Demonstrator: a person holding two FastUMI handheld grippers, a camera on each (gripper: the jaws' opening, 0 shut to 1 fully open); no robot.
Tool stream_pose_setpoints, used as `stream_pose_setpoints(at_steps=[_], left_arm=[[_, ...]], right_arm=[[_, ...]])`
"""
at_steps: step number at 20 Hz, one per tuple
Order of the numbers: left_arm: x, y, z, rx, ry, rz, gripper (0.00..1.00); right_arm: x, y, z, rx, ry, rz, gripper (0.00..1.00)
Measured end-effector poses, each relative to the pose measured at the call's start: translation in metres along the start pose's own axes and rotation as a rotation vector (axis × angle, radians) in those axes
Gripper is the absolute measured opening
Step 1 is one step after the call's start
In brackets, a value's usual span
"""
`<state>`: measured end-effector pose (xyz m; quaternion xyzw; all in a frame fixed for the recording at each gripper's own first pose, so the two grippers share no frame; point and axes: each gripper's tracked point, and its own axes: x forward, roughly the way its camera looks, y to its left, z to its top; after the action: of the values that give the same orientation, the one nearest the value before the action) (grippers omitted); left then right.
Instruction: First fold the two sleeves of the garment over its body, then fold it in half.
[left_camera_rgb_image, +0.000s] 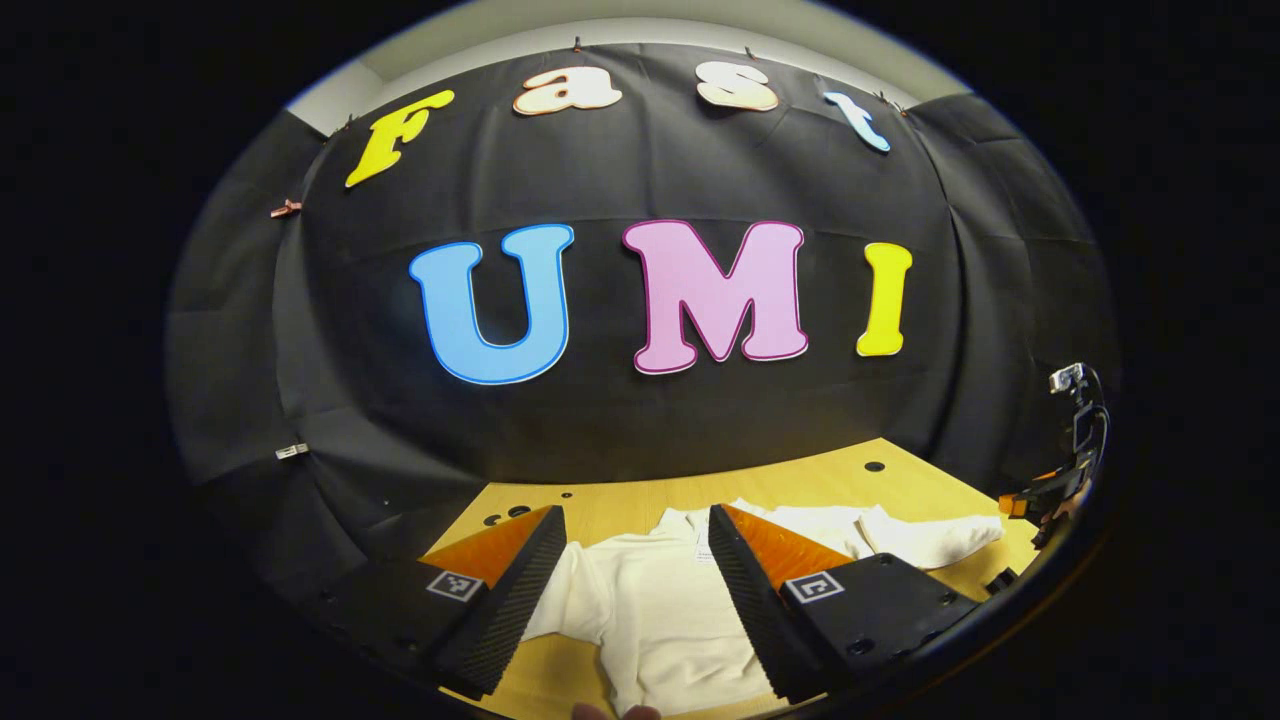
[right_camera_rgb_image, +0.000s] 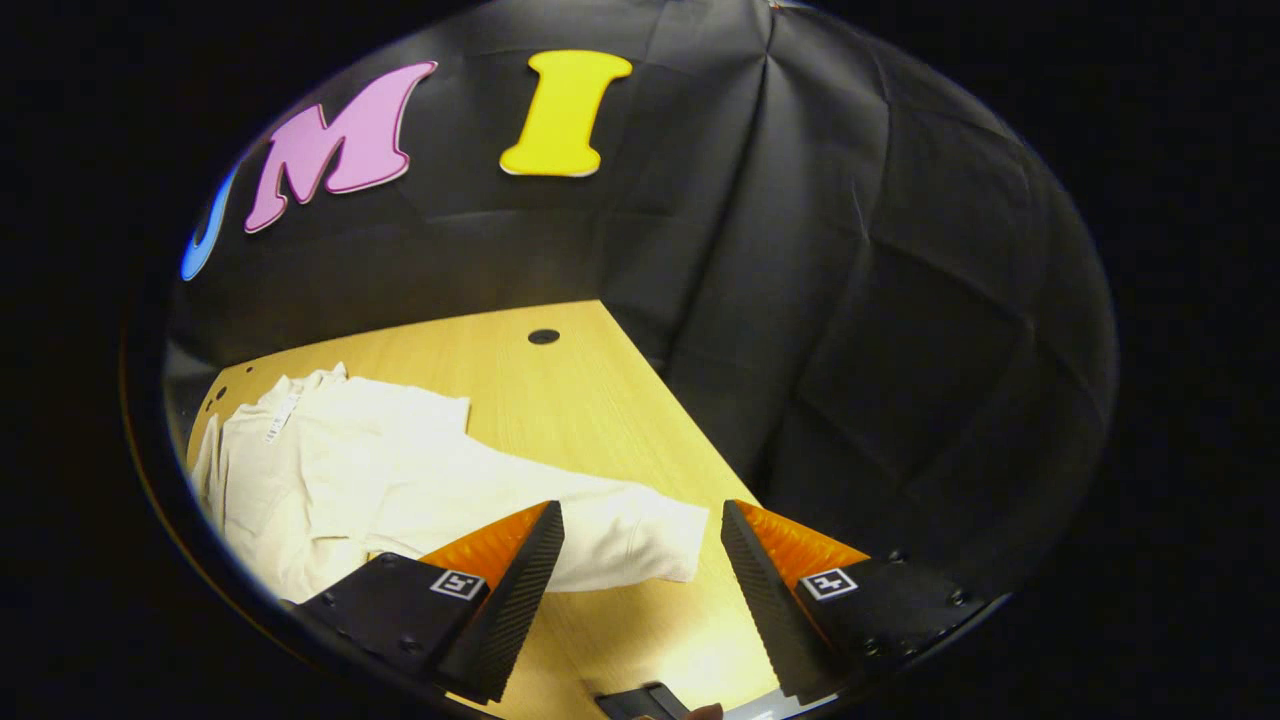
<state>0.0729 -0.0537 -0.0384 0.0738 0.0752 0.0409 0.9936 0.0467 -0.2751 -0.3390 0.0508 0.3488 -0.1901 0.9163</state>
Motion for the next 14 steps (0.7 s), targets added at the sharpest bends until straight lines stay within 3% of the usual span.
stream_pose_setpoints(at_steps=[5, 13, 14], left_arm=[[-0.004, 0.003, -0.006, 0.026, 0.035, 0.023, 0.95], [-0.01, 0.004, -0.017, 0.063, 0.08, 0.054, 0.95], [-0.01, 0.004, -0.016, 0.067, 0.081, 0.058, 0.95]], right_arm=[[0.035, -0.011, -0.042, 0.074, 0.144, -0.023, 0.98], [0.065, -0.01, -0.062, 0.1, 0.209, -0.012, 0.98], [0.067, -0.011, -0.066, 0.126, 0.216, -0.007, 0.94]])
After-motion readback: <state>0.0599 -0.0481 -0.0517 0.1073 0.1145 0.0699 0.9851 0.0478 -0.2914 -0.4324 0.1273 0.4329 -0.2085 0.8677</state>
